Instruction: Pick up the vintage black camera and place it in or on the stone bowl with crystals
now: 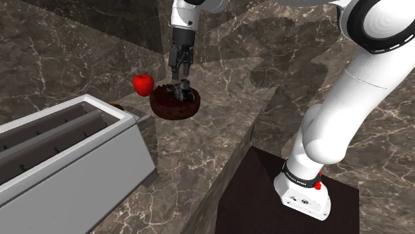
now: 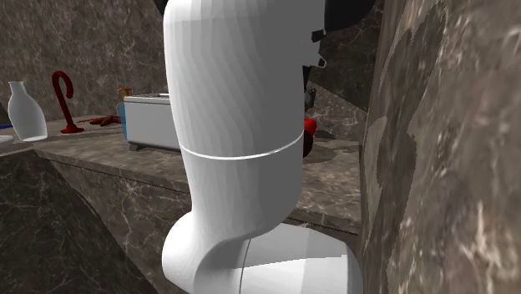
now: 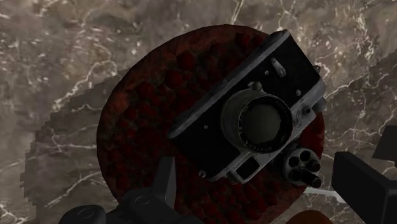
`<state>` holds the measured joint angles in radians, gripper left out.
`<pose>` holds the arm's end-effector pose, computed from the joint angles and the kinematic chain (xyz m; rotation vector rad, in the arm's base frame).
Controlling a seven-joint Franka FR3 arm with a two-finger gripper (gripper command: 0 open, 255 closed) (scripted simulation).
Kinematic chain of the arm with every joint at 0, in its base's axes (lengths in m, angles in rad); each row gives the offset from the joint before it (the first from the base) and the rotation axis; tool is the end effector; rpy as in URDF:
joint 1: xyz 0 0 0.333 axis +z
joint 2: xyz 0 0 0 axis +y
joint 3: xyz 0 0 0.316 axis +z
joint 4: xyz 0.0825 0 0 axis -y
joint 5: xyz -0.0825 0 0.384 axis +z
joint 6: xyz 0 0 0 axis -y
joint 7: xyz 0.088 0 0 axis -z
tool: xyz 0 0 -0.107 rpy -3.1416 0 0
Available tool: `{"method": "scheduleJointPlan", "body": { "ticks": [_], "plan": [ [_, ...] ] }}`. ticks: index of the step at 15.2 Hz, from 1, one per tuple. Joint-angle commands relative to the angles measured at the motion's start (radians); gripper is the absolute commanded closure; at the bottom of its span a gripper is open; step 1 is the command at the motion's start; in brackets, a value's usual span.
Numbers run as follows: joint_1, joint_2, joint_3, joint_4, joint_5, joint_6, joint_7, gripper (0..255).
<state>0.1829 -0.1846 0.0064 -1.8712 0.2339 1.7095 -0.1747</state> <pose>0.4916 0.1166 0.5939 -2.8699 -0.4839 -0.0309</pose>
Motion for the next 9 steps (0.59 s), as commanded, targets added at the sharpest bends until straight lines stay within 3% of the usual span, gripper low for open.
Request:
{"method": "scheduleJointPlan", "body": {
  "ticks": [1,9],
  "plan": [
    [-0.005,0.005,-0.008,0.064,-0.003,-0.061,0.001,0],
    [-0.007,0.010,-0.011,0.095,-0.004,-0.088,0.002,0]
  ]
}}
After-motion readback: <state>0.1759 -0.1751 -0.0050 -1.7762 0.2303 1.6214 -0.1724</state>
